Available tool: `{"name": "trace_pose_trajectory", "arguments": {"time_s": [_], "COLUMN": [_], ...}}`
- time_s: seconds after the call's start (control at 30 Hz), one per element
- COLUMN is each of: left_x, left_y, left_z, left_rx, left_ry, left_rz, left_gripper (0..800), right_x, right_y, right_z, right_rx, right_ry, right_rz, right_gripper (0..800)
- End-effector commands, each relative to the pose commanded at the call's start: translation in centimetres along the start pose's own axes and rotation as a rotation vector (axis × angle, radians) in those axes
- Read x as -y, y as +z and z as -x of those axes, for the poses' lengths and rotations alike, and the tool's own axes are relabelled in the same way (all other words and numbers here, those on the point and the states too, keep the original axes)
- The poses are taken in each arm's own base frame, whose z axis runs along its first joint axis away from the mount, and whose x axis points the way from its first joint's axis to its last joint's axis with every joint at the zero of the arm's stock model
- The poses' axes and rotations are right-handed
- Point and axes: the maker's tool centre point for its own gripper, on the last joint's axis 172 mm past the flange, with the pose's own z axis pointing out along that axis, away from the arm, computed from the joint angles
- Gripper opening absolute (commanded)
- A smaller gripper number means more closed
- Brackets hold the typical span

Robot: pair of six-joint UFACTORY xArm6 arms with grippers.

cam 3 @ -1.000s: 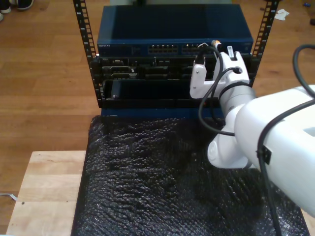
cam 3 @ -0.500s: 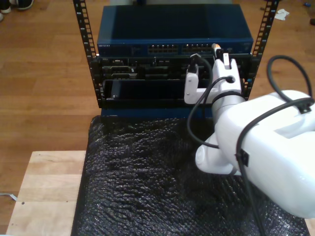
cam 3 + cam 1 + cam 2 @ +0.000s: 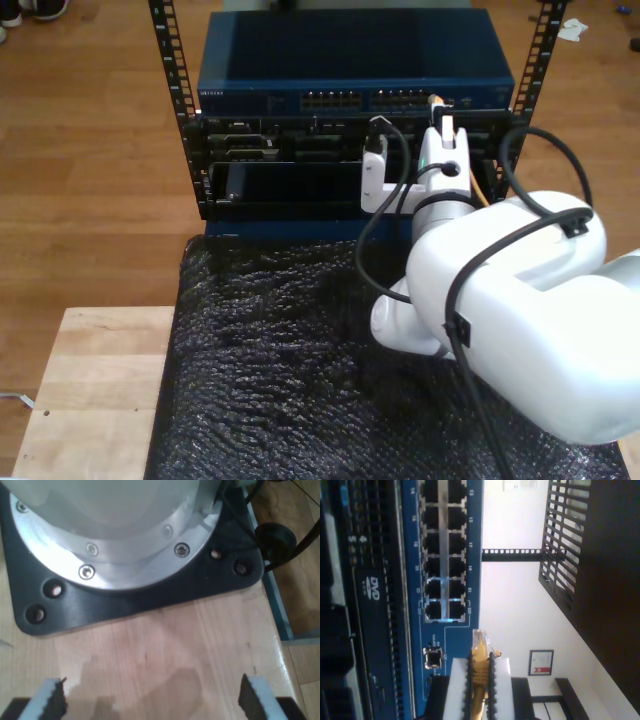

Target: Grab the cable and plug it in

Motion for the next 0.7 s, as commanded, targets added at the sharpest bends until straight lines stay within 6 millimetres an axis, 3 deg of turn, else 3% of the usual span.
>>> {"name": "trace_pose_trajectory", "arguments": {"time_s": [0.2, 0.7], "left_x": [0.0, 0.0], "left_y": [0.0, 0.0], "left_z": [0.0, 0.0], "left_rx": [0.002, 0.002], "left_ry": [0.000, 0.000], "left_rz": [0.000, 0.000], "left_gripper": [800, 800], "right_x": [-0.2, 1.1], "right_y": [0.8, 0.5], "right_z": [0.5, -0.3], "right_rx": [0.033, 0.035], "right_ry": [0.024, 0.022], "right_rz": [0.013, -0.004], "right_gripper": [0, 0]}}
